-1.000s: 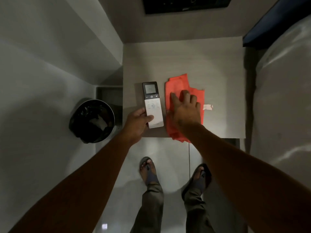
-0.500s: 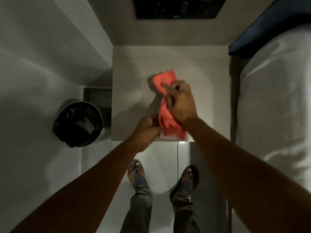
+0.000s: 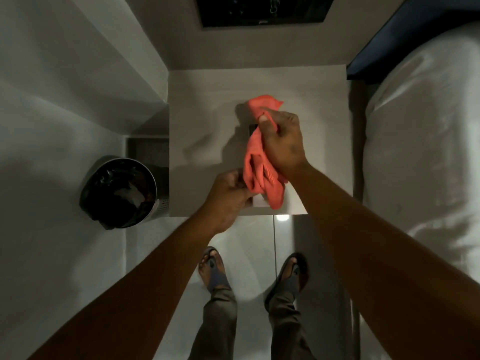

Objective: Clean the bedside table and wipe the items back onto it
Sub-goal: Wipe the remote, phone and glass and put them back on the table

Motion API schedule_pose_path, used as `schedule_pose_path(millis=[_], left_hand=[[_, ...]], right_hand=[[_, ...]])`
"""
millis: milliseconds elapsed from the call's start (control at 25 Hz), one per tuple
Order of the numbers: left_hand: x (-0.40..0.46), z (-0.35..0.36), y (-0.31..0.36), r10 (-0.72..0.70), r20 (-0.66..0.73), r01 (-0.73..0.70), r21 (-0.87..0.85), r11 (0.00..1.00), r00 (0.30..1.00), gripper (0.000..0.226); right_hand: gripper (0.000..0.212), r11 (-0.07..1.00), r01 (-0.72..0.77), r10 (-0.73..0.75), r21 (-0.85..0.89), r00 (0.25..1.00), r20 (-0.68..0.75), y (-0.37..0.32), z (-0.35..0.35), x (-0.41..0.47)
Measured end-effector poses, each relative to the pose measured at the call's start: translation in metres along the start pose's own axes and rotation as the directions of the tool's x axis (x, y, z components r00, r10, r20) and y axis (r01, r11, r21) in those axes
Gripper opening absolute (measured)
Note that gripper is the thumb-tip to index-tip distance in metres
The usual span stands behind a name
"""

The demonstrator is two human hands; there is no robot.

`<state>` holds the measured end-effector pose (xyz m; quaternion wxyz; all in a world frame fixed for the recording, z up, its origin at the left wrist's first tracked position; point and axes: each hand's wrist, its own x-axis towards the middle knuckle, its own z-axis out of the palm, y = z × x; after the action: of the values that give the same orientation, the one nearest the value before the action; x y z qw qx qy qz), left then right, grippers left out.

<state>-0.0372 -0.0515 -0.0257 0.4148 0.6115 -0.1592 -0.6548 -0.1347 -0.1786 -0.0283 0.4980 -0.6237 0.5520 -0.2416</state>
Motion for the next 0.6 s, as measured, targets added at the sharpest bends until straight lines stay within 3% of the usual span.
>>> schedule_pose_path(millis=[80,240,360,400,480,600], left_hand=[[0.006,0.000,0.008,0.026,-0.057,-0.028,-0.033,0.999,0.998,0.019],[0.013,0.005,0.022,0.067,-0.045,-0.073,-0.168,0.983,0.997,0.039],[0.001,0.009,0.001,0.044,0.029,-0.043,-0.039,0.998,0.999,0.039],[-0.004,0.012,-0.006,0.034,0.038,-0.035,0.024,0.999,0.999,0.035],[-0.002,0.015,-0.010,0.027,-0.023,-0.026,0.064,0.998,0.999,0.033],[0.014,0.011,0.003,0.015,-0.130,-0.025,-0.077,0.997,0.991,0.028]], right_hand=[[0.039,0.965,-0.100,0.105,0.243,0.995,-0.005,-0.004,0.003,-0.007],[0.042,0.821,-0.355,0.340,0.447,0.933,0.117,0.011,0.004,-0.087],[0.041,0.617,-0.476,0.502,0.627,0.852,0.152,0.027,-0.007,-0.063],[0.040,0.612,-0.476,0.534,0.632,0.838,0.113,0.025,-0.010,-0.046],[0.033,0.710,-0.407,0.504,0.574,0.864,-0.010,0.013,-0.011,-0.020],[0.024,0.805,-0.358,0.392,0.473,0.920,0.029,0.016,0.000,-0.042]])
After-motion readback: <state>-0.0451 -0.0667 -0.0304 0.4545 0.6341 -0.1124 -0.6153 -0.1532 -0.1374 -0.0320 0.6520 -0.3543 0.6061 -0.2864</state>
